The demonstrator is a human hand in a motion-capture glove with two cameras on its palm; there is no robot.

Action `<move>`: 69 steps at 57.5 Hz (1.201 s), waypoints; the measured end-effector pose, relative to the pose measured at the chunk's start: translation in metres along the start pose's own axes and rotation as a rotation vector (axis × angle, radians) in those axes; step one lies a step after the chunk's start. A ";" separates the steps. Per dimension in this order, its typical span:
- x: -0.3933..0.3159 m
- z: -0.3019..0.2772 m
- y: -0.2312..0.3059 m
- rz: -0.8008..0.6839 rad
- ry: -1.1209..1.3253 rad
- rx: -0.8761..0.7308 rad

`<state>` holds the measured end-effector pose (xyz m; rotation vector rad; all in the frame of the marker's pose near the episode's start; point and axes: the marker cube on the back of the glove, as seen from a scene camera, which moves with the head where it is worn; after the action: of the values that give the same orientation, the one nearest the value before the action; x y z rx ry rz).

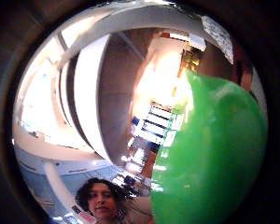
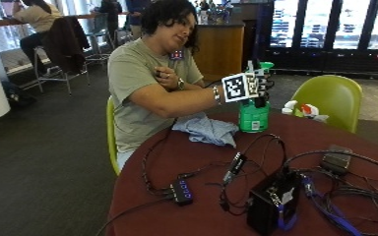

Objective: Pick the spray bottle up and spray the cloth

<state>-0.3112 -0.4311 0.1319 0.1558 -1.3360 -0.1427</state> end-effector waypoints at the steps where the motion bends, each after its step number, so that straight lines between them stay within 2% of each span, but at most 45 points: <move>1: 0.001 0.000 -0.003 -0.004 0.004 0.007; 18: 0.017 0.016 -0.044 -0.007 0.032 0.077; 35: 0.025 0.009 -0.031 0.034 0.087 0.010; 45: 0.017 -0.027 0.017 0.104 0.428 -0.168; 61: -0.009 -0.103 0.086 0.088 0.924 -0.163; 69: -0.015 -0.127 0.117 0.130 1.003 -0.177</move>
<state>-0.1892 -0.3092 0.1122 -0.0201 -0.3277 -0.0544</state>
